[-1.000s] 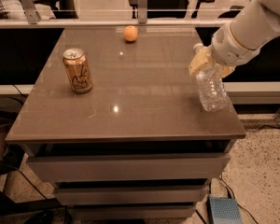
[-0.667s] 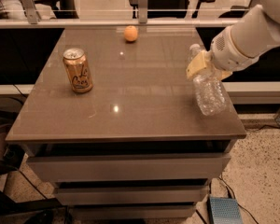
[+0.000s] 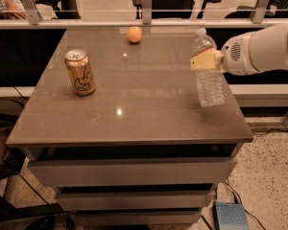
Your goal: Place water bottle upright
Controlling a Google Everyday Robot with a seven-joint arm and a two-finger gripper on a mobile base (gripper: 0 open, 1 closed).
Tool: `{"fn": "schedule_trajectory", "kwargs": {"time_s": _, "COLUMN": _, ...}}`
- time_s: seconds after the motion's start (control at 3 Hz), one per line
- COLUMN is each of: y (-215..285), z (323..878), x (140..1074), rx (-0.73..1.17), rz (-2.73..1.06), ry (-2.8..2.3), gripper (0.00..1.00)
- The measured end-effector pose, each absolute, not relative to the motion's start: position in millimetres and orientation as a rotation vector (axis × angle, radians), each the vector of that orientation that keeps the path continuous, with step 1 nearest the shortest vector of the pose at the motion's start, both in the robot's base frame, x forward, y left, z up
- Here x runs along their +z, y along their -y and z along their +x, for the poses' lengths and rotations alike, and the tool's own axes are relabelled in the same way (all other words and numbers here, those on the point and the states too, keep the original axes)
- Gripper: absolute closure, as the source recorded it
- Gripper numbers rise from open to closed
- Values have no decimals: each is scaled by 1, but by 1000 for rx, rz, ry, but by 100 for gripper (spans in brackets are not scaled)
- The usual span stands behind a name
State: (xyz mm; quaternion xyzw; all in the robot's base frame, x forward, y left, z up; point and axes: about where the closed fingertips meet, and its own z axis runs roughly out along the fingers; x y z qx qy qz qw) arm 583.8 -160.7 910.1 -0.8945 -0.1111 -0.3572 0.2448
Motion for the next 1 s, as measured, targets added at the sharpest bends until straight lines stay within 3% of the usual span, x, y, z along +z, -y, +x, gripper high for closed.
{"fn": "schedule_trajectory", "kwargs": {"time_s": 0.67, "y": 143, "z": 622, "x": 959, "rx": -1333, "rz": -2066, "ry": 412, "gripper": 100}}
{"fn": "schedule_trajectory", "kwargs": {"time_s": 1.0, "y": 130, "z": 622, "x": 963, "rx": -1360, "rz": -2024, "ry": 472, "gripper": 100}}
